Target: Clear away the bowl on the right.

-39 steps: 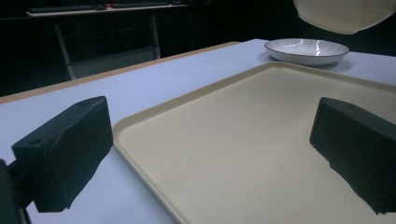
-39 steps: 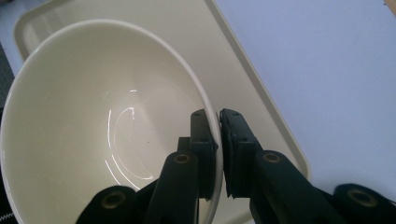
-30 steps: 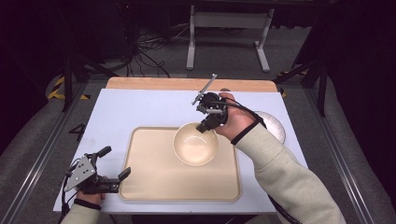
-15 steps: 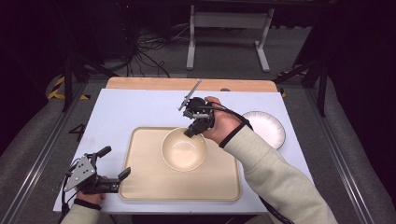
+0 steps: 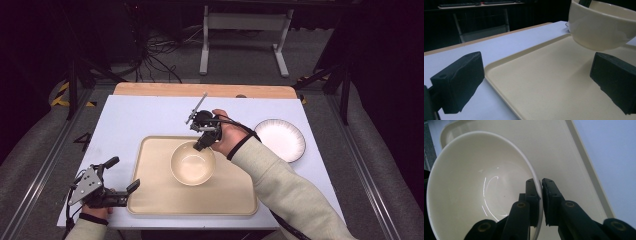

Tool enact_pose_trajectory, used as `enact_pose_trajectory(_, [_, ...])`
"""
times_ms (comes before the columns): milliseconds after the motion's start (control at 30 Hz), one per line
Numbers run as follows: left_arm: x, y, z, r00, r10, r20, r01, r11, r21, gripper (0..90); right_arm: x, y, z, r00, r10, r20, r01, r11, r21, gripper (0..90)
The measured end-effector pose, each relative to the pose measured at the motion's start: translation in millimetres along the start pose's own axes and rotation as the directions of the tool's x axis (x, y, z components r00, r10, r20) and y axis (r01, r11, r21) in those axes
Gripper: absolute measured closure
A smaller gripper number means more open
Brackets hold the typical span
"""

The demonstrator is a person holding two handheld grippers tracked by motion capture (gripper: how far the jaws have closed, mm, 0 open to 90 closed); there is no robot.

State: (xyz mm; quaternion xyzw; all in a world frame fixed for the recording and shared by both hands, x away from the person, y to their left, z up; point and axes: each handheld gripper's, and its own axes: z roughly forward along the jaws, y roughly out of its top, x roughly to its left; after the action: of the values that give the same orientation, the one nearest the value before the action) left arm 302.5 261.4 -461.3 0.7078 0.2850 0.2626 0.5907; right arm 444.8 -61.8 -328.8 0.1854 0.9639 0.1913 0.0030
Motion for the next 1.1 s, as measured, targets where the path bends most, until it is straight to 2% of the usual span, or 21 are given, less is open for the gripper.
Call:
enact_pose_trajectory(500, [0.2,0.1,-0.2,1.0,0.004,0.003,-0.004,1.0,0.003,0.2,0.1,2.7,30.6,0.9999,-0.015,-0.002,0.015,0.999,0.048,83.3])
enact_pose_trajectory(567, [0.2,0.1,-0.2,1.0,0.004,0.003,-0.004,1.0,0.003,0.2,-1.2,2.1,35.5,1.0,-0.005,-0.004,0.005,0.999,0.053,83.3])
enact_pose_trajectory(1100, [-0.1,0.1,-0.2,1.0,0.005,0.002,-0.005,1.0,0.002,0.2,-6.8,-2.6,49.4,0.9996,0.012,-0.026,-0.01,0.997,0.071,82.8])
